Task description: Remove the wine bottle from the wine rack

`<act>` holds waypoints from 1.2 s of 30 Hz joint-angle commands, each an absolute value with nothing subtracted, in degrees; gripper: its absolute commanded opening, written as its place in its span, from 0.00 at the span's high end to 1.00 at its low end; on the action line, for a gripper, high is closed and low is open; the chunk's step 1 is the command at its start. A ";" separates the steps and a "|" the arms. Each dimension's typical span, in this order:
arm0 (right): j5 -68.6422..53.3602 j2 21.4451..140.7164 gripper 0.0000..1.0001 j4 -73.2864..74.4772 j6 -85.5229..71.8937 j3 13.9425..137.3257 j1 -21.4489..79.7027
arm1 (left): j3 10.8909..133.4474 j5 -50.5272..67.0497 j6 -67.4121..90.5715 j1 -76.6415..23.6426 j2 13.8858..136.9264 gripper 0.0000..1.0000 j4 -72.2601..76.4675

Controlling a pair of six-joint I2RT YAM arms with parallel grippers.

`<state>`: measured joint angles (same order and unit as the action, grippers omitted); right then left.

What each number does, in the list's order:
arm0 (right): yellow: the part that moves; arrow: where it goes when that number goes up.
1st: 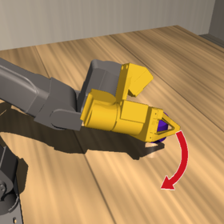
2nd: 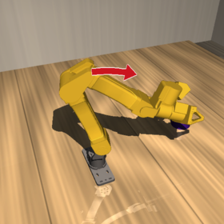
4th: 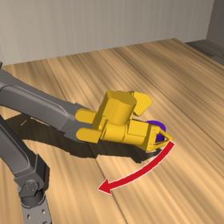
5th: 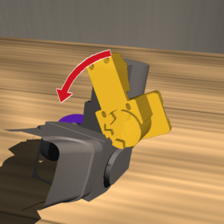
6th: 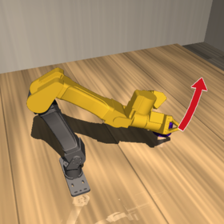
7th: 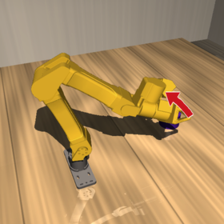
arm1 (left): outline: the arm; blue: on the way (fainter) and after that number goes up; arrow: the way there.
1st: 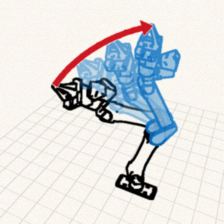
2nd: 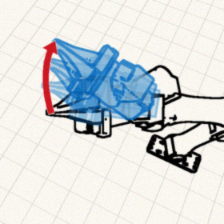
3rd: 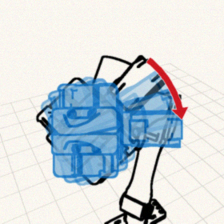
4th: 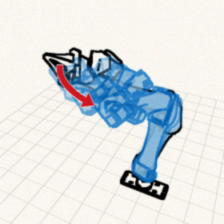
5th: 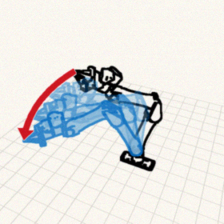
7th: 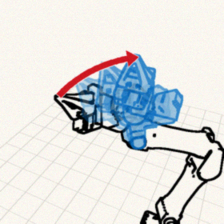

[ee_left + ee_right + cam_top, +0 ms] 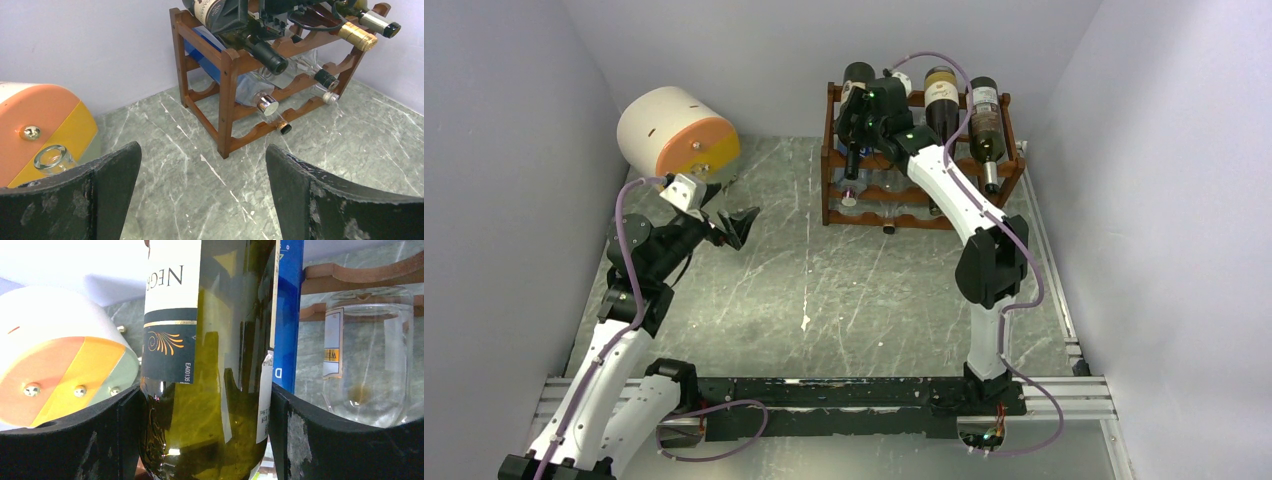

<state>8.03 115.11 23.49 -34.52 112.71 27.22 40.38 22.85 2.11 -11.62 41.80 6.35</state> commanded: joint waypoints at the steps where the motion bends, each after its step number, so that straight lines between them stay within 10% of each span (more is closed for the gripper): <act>1: 5.40 117.63 0.19 21.70 -37.47 113.94 26.39 | 41.38 22.85 1.79 -11.34 41.64 0.02 6.54; 11: -0.95 108.68 0.61 6.71 -42.62 101.07 25.05 | 40.89 24.16 2.66 -11.42 40.98 0.03 7.46; 26: -14.95 101.55 0.99 -11.01 -49.59 91.35 19.37 | 40.60 24.54 2.34 -11.43 42.31 0.03 7.55; 36: -23.79 100.22 1.00 -20.19 -59.44 86.34 14.69 | 40.02 27.29 2.88 -11.43 43.86 0.05 8.75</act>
